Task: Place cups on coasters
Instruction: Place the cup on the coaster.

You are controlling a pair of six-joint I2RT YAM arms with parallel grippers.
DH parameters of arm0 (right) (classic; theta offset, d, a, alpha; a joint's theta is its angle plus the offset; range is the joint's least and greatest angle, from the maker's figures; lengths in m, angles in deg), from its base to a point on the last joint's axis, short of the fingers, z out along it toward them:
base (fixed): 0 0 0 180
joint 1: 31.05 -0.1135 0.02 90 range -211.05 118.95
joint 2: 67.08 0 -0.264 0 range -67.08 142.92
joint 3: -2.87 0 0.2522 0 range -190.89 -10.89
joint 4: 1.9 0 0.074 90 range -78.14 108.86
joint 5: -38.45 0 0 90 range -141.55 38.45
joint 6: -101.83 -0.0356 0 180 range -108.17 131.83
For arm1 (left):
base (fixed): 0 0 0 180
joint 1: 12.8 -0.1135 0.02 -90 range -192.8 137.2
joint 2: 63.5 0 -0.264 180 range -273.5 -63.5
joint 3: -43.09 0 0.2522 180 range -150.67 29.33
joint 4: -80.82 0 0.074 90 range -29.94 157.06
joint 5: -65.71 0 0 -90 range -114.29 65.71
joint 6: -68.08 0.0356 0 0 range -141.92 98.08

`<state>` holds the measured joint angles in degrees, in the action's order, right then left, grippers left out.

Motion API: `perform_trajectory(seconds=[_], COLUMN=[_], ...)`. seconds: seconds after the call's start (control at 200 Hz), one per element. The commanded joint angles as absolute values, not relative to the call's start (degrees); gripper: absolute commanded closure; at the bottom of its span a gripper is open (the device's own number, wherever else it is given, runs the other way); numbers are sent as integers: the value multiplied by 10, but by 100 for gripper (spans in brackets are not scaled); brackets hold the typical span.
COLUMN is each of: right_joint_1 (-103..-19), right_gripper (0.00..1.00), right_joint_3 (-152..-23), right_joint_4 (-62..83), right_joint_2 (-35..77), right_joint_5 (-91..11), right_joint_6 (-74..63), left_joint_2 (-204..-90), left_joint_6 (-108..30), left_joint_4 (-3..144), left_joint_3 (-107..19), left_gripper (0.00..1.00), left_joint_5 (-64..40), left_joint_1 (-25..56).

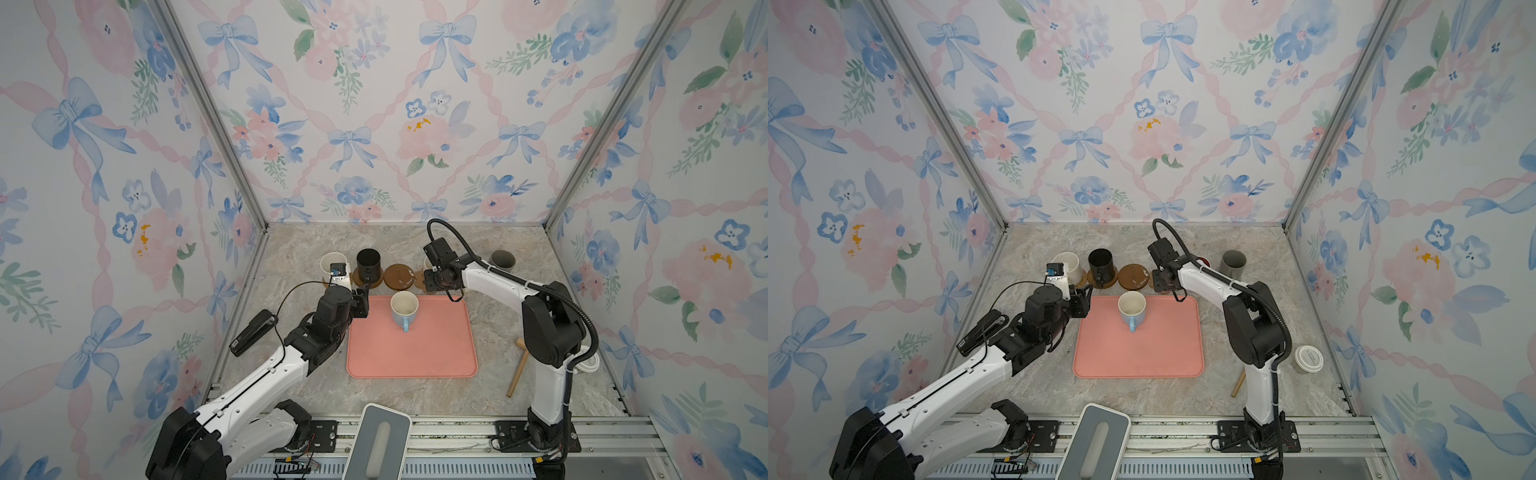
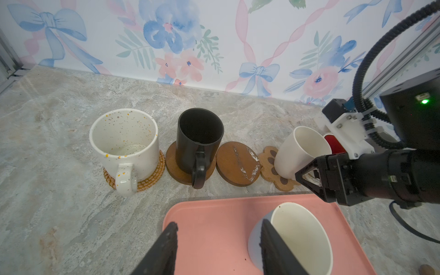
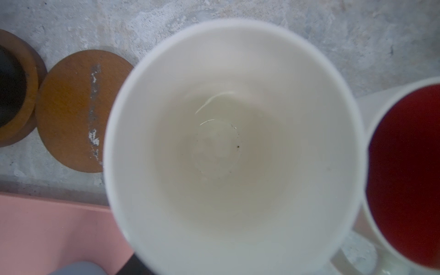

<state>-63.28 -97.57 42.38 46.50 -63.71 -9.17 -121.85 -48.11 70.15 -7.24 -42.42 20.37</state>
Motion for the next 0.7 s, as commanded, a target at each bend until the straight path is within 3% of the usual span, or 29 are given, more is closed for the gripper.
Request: perform_trajectory(seconds=[0.0, 0.215, 0.7], right_joint_1=[-631, -646, -684], right_gripper=[40, 32, 28], right_joint_3=[-956, -938, -911], right_joint_4=[422, 439, 425], right_joint_2=[427, 365, 213], right_joint_5=[-632, -634, -712], right_joint_6=[-96, -102, -107], left_joint_2=[-1215, -1213, -1247], left_joint_6=[-490, -488, -486], left_joint_4=[700, 689, 626], left_joint_3=[-80, -85, -114], left_gripper=[48, 48, 48], left_joint_5=[-415, -395, -386], left_joint_1=[209, 227, 351])
